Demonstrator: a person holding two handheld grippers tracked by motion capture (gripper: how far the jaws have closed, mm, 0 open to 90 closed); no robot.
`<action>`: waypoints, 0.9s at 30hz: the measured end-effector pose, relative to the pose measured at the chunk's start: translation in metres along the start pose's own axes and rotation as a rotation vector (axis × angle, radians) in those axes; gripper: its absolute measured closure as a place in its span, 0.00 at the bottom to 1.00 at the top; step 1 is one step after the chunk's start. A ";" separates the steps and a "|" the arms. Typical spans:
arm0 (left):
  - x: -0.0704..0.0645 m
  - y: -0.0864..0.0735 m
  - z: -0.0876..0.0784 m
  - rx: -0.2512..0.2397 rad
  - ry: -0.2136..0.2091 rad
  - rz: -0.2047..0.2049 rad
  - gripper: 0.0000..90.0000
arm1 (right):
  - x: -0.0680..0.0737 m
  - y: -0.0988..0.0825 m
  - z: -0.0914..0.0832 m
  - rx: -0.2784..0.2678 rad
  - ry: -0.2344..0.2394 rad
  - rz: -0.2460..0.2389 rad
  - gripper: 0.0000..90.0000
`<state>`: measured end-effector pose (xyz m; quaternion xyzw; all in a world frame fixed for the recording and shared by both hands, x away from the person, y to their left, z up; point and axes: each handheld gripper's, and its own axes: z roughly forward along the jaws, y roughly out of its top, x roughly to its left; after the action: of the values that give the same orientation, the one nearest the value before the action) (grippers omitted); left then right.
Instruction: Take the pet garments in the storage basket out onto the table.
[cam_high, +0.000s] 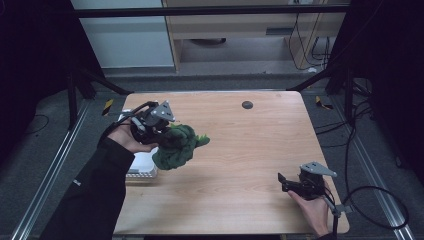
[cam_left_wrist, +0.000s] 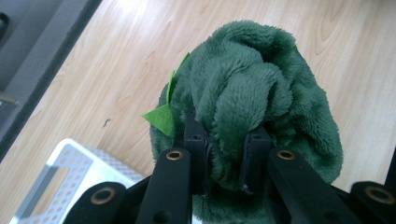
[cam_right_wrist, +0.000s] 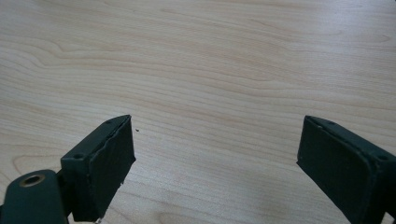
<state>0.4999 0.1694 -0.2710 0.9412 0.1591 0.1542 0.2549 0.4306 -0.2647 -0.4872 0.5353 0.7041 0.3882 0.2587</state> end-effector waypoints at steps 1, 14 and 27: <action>0.000 0.000 0.000 0.000 0.000 0.000 0.85 | 0.000 0.000 0.000 0.000 0.000 0.000 0.12; -0.018 0.023 0.025 0.021 -0.064 0.084 0.85 | 0.000 0.000 0.000 0.001 0.001 0.001 0.12; -0.034 0.036 0.050 0.024 -0.128 0.150 0.85 | 0.000 0.000 -0.001 0.001 0.003 0.004 0.12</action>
<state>0.4960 0.1057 -0.3000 0.9614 0.0734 0.1107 0.2409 0.4303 -0.2650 -0.4868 0.5363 0.7036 0.3891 0.2568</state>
